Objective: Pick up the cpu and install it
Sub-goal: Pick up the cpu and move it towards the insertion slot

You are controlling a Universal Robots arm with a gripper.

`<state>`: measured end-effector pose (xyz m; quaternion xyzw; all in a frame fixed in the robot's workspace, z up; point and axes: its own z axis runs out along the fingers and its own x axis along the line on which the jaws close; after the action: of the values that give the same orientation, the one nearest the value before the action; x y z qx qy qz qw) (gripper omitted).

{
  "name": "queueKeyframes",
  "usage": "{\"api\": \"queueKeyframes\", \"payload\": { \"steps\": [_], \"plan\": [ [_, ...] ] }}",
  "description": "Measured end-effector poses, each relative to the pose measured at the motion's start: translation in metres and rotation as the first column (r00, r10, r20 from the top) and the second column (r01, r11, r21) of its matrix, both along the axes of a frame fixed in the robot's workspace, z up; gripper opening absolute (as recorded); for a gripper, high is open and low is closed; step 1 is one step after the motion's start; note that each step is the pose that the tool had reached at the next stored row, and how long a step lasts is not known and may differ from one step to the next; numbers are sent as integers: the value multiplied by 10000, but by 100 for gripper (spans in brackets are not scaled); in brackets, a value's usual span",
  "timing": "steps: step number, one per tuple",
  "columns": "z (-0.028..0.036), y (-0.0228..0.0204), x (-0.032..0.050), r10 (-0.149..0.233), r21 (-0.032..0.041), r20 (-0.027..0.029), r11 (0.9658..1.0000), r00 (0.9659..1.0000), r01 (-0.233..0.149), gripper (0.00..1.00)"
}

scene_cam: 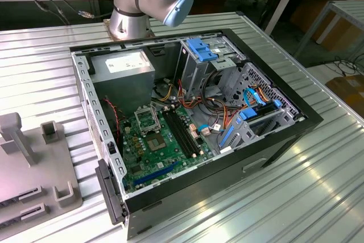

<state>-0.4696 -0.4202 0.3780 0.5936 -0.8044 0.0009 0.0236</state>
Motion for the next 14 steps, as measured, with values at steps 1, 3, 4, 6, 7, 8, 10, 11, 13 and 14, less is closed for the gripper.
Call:
{"api": "queueKeyframes", "payload": {
  "steps": [1,3,4,6,7,8,10,11,13,14],
  "plan": [
    [0,0,0,145,0,0,9999,9999,-145,11],
    [0,0,0,508,0,1,9987,9987,-508,11],
    [0,0,0,647,1,0,9979,9979,-647,11],
    [-1,0,0,903,1,1,9959,9959,-903,11],
    [0,0,0,1039,1,1,9946,9946,-1039,11],
    [0,0,0,1197,1,0,9928,9928,-1197,11],
    [0,0,0,1650,1,0,9863,9863,-1650,11],
    [0,0,0,1782,1,0,9840,9840,-1782,11],
    [0,0,0,2059,1,0,9786,9786,-2059,11],
    [0,0,0,2169,1,0,9762,9762,-2169,11]
  ]
}}
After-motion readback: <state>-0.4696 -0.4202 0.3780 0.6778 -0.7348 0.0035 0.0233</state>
